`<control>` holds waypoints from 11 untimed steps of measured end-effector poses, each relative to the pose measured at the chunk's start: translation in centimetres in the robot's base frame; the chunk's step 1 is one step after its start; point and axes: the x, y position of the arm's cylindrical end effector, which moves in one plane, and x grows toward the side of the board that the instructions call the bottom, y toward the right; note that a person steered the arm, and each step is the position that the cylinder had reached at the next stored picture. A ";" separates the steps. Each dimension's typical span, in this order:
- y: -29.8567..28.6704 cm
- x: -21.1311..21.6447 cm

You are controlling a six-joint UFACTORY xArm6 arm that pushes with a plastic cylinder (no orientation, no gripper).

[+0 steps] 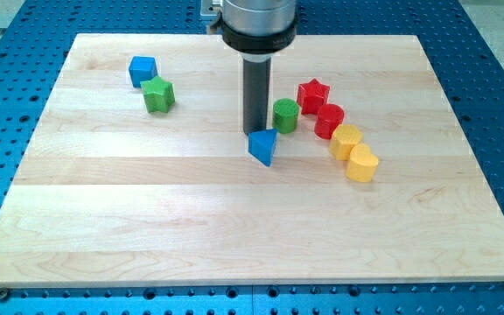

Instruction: Push the blue cube into the green star

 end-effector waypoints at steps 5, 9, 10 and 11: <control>-15.7 -14.4; -16.1 -6.9; -13.2 -6.3; -9.8 -6.7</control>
